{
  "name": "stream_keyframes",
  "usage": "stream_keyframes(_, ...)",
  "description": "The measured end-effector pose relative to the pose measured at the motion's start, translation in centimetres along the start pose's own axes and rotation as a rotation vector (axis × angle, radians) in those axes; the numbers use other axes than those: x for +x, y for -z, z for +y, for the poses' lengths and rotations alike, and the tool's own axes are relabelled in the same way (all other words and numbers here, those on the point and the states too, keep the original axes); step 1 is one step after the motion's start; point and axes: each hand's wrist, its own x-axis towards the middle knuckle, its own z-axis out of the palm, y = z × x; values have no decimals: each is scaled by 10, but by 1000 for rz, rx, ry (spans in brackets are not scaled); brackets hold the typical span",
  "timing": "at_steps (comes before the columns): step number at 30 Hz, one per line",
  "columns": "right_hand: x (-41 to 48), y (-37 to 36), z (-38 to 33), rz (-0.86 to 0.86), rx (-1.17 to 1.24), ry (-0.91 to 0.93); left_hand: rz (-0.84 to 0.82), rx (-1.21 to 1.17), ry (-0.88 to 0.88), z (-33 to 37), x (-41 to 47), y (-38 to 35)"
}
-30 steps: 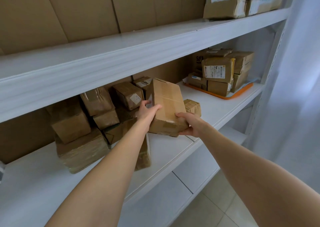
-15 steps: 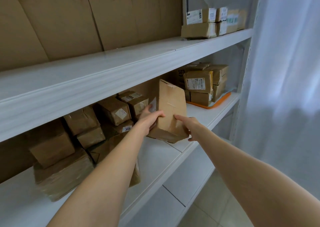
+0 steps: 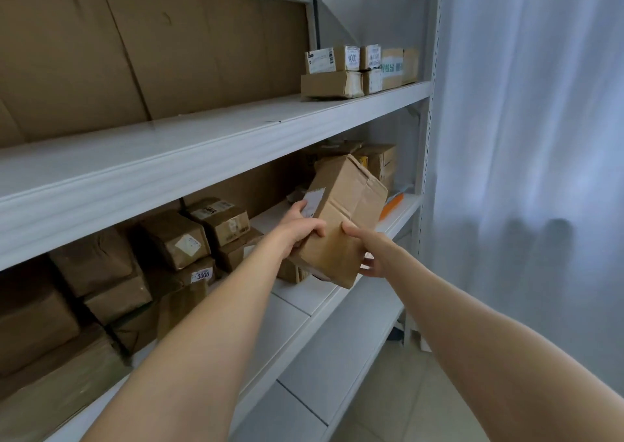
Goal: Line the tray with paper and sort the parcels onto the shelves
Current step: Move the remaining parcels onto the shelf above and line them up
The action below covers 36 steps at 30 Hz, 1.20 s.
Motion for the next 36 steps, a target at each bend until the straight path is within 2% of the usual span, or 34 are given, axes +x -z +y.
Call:
stream_keyframes(13,-18,95,-66,46,121,126,37,142,-203,106,-12,-70)
stream_keyframes(18,-29,114,-101,27,191,279,85,62,-261,148,-22,-77)
stream_keyframes(26,-45,109,-169,-17,235,548,248,-99,-376,204,-39,-56)
stream_keyframes(32,-52,86,-210,-12,178,569,395,-338,-354,235,-51,-25)
stream_keyframes(36,-58,57,-226,-143,144,519,538,-514,-287,251,-54,1)
